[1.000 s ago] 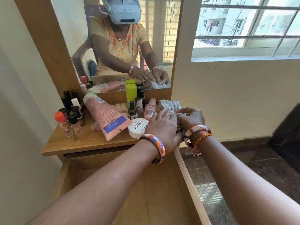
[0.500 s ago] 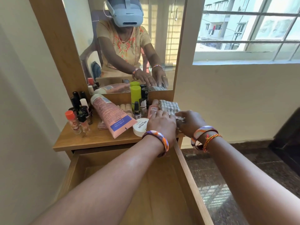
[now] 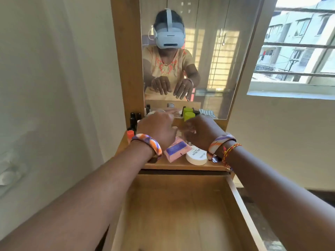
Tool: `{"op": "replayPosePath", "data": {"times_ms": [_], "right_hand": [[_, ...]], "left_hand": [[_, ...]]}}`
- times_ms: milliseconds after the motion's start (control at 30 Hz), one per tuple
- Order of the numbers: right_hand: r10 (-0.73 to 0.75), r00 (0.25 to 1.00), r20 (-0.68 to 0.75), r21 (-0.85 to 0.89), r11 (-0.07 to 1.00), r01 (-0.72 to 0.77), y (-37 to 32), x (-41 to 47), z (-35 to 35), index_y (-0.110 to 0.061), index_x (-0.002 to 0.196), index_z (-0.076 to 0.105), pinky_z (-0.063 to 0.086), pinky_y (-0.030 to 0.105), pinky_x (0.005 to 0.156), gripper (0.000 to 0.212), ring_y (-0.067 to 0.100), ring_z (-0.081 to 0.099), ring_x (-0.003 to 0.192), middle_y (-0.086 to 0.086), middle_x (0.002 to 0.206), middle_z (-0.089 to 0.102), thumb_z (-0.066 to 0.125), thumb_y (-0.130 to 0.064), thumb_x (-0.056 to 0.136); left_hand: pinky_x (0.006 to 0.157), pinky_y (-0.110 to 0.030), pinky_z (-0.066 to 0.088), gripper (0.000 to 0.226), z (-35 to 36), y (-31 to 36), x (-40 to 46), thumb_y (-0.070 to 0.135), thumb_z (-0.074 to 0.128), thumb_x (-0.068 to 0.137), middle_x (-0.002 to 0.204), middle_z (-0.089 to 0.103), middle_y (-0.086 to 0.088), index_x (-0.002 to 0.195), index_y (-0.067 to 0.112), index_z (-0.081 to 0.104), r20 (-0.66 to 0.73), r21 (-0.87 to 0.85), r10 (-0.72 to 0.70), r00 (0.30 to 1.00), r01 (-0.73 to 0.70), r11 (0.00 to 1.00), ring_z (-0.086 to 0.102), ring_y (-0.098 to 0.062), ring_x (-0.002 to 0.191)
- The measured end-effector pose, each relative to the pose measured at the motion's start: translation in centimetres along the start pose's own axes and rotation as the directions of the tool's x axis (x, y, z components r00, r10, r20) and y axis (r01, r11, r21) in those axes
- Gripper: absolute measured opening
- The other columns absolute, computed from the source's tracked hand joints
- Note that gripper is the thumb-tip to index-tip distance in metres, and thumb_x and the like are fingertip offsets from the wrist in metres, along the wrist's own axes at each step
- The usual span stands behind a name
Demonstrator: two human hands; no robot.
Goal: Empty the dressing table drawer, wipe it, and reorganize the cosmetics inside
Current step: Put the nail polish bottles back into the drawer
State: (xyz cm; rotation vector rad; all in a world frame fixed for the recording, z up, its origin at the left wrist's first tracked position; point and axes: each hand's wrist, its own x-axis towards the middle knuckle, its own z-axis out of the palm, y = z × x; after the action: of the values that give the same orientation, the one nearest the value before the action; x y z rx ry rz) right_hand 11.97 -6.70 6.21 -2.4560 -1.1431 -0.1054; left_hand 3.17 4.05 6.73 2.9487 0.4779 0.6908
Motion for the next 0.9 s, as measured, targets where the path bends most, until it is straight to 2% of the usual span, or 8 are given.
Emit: {"op": "replayPosePath", "data": {"times_ms": [100, 200, 300, 367, 467, 567, 700, 900], "right_hand": [[-0.114, 0.993, 0.02, -0.051, 0.992, 0.114, -2.8, 2.2, 0.3, -0.013, 0.104, 0.07, 0.037, 0.014, 0.067, 0.024, 0.011, 0.051, 0.08, -0.005, 0.087, 0.058, 0.052, -0.009, 0.089], [-0.151, 0.988, 0.009, -0.035, 0.988, 0.152, -4.8, 4.8, 1.2, -0.012, 0.108, 0.07, 0.041, 0.016, 0.075, 0.028, 0.014, 0.059, 0.085, 0.002, 0.104, 0.07, 0.052, -0.006, 0.088], [-0.174, 0.985, 0.007, -0.054, 0.983, 0.174, -6.2, 7.7, 2.5, -0.006, 0.11, 0.068, 0.047, 0.023, 0.082, 0.027, 0.022, 0.063, 0.098, 0.009, 0.11, 0.068, 0.05, -0.004, 0.089], [-0.185, 0.982, 0.028, -0.085, 0.979, 0.186, -6.9, 9.6, 3.3, -0.002, 0.1, 0.067, 0.047, 0.027, 0.081, 0.025, 0.025, 0.062, 0.096, 0.009, 0.103, 0.068, 0.045, -0.005, 0.09], [-0.185, 0.982, 0.023, -0.09, 0.978, 0.186, -7.5, 11.8, 4.5, -0.005, 0.076, 0.064, 0.038, 0.02, 0.064, 0.024, 0.025, 0.059, 0.084, 0.005, 0.081, 0.064, 0.045, -0.008, 0.089], [-0.171, 0.985, -0.024, -0.068, 0.983, 0.169, -7.5, 13.4, 5.7, -0.002, 0.098, 0.069, 0.035, 0.02, 0.069, 0.022, 0.027, 0.064, 0.092, 0.012, 0.096, 0.069, 0.051, -0.012, 0.09], [-0.167, 0.986, -0.008, -0.14, 0.977, 0.164, -7.2, 14.9, 7.0, 0.0, 0.107, 0.065, 0.039, 0.023, 0.07, 0.024, 0.03, 0.064, 0.096, 0.012, 0.102, 0.066, 0.057, -0.015, 0.091], [-0.203, 0.979, 0.016, -0.187, 0.961, 0.203, -6.9, 17.0, 8.7, -0.004, 0.112, 0.065, 0.044, 0.027, 0.075, 0.033, 0.029, 0.062, 0.097, 0.013, 0.11, 0.064, 0.066, -0.023, 0.084]], "left_hand": [[0.078, -0.033, 0.049, 0.028, -1.6, -4.0, 0.7, 0.026, 0.048, 0.093, 0.112, 0.066, -0.009, 0.115, 0.019, 0.063, -0.031, -0.035, -0.132, 0.991, 0.13, 0.991, 0.062, -0.029, 0.099], [0.087, -0.037, 0.051, 0.027, -2.5, -7.9, 2.0, 0.017, 0.047, 0.093, 0.114, 0.065, -0.014, 0.113, 0.012, 0.064, -0.056, -0.083, -0.26, 0.964, 0.255, 0.963, 0.061, -0.034, 0.102], [0.089, -0.036, 0.049, 0.028, -2.4, -10.8, 3.5, 0.008, 0.046, 0.093, 0.118, 0.063, -0.016, 0.114, 0.006, 0.064, -0.034, -0.117, -0.3, 0.953, 0.295, 0.948, 0.06, -0.034, 0.105], [0.093, -0.035, 0.047, 0.029, -1.8, -12.0, 4.5, 0.009, 0.046, 0.094, 0.125, 0.06, -0.014, 0.118, 0.008, 0.062, -0.023, -0.143, -0.3, 0.954, 0.293, 0.945, 0.059, -0.032, 0.108], [0.088, -0.032, 0.046, 0.029, -0.2, -13.3, 5.8, 0.015, 0.047, 0.094, 0.123, 0.062, -0.013, 0.116, 0.01, 0.064, -0.002, -0.163, -0.3, 0.954, 0.296, 0.941, 0.06, -0.031, 0.106], [0.076, -0.03, 0.047, 0.025, 1.7, -14.1, 7.1, 0.017, 0.05, 0.091, 0.11, 0.067, -0.014, 0.106, 0.009, 0.068, 0.002, -0.189, -0.322, 0.947, 0.317, 0.93, 0.063, -0.032, 0.093], [0.065, -0.029, 0.041, 0.02, 3.7, -14.7, 8.8, 0.024, 0.054, 0.091, 0.096, 0.066, -0.016, 0.085, 0.008, 0.064, 0.052, -0.171, -0.337, 0.94, 0.341, 0.924, 0.054, -0.028, 0.072], [0.068, -0.03, 0.045, 0.018, 5.2, -15.3, 10.2, 0.021, 0.055, 0.09, 0.099, 0.066, -0.017, 0.091, 0.006, 0.064, 0.04, -0.125, -0.317, 0.948, 0.319, 0.939, 0.057, -0.031, 0.076]]}}
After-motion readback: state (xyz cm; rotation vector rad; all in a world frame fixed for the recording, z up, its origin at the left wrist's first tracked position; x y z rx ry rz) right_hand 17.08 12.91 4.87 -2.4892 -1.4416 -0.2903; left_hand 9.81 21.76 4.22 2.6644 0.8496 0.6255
